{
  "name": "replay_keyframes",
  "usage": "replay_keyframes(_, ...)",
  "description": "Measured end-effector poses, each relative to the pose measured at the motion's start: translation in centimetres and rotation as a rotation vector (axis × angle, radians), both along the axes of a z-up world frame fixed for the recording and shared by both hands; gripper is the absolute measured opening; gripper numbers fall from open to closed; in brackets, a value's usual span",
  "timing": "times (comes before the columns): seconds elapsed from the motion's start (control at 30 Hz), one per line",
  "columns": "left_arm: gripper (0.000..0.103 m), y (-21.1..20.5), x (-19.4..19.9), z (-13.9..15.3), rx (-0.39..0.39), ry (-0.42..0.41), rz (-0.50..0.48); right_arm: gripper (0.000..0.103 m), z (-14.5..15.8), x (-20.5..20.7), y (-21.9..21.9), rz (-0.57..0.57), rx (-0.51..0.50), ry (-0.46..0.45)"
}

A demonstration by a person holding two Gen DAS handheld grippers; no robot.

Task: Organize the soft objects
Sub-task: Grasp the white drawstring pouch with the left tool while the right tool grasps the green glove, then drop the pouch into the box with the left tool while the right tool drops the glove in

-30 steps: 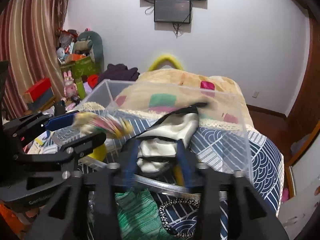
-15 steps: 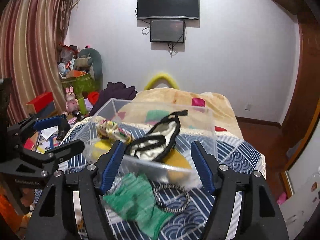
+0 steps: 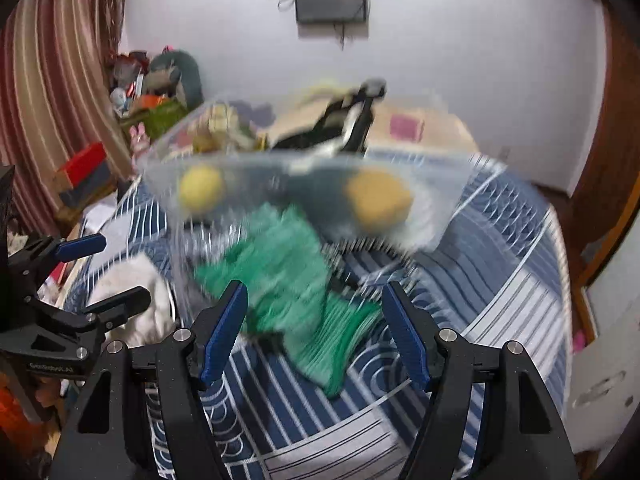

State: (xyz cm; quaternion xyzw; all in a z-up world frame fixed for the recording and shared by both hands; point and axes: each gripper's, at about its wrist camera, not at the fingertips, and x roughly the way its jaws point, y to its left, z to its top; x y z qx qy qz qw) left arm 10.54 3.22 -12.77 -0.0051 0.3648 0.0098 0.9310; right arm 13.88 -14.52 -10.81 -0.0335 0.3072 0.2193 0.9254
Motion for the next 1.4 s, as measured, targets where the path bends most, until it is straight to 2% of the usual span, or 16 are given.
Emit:
replay_keyframes(0.1,0.102,0.2,-0.5,-1.3,-0.03,0.011,0.008,0.066,-0.9,0.4,0.2,0.009,-0.012,0.025)
replay_keyframes(0.13,0.102,0.3,-0.9,-1.6,-0.038,-0.001,0.017,0.063,-1.0,0.4,0.3,0.008,-0.015,0.019)
replay_keyframes(0.17,0.102,0.4,-1.1,-1.6,-0.042,-0.011,0.02,0.054,-0.9,0.2,0.2,0.009,-0.017,0.011)
replay_keyframes(0.2,0.096,0.5,-1.3,-1.6,-0.047,-0.021,0.018,0.048,-0.8,0.1,0.2,0.012,-0.018,0.005)
replay_keyframes(0.23,0.083,0.6,-1.5,-1.5,-0.059,-0.029,0.009,0.036,-0.8,0.0,0.1,0.016,-0.018,0.006)
replay_keyframes(0.27,0.077,0.6,-1.6,-1.5,-0.072,-0.026,-0.007,0.023,-0.8,-0.1,0.1,0.021,-0.016,0.007)
replay_keyframes(0.33,0.057,0.6,-1.6,-1.5,-0.101,-0.013,-0.046,0.013,-0.9,-0.2,0.0,0.044,-0.002,0.026)
replay_keyframes(0.37,0.053,0.4,-1.7,-1.5,-0.103,-0.011,-0.058,0.011,-1.0,-0.4,-0.1,0.043,0.0,0.026)
replay_keyframes(0.43,0.038,0.2,-1.9,-1.5,-0.093,-0.019,-0.064,0.009,-1.2,-0.7,-0.3,0.042,0.003,0.018)
replay_keyframes(0.47,0.035,0.1,-2.1,-1.3,-0.092,-0.028,-0.067,0.008,-1.0,-0.9,-0.5,0.04,0.012,0.012)
replay_keyframes(0.53,0.02,0.2,-2.4,-1.1,-0.095,-0.043,-0.063,0.008,-0.7,-1.3,-0.9,0.04,0.029,0.003)
replay_keyframes(0.6,0.013,0.5,-2.7,-0.8,-0.097,-0.056,-0.055,0.008,-0.4,-2.0,-1.5,0.038,0.039,-0.015)
replay_keyframes(0.77,0.012,0.8,-3.4,0.8,-0.047,-0.116,-0.026,0.007,1.1,-3.4,-2.6,0.036,0.07,-0.072)
replay_keyframes(0.97,0.012,1.3,-4.0,4.1,-0.037,-0.207,-0.015,0.007,3.2,-4.4,-3.4,0.017,0.094,-0.145)
replay_keyframes(1.23,0.012,1.2,-3.0,8.4,-0.029,-0.331,-0.02,0.007,6.3,-3.5,-3.7,-0.029,0.119,-0.234)
replay_keyframes(1.4,0.012,0.9,-1.8,10.2,0.004,-0.393,-0.002,0.007,7.6,-2.8,-3.7,-0.046,0.128,-0.272)
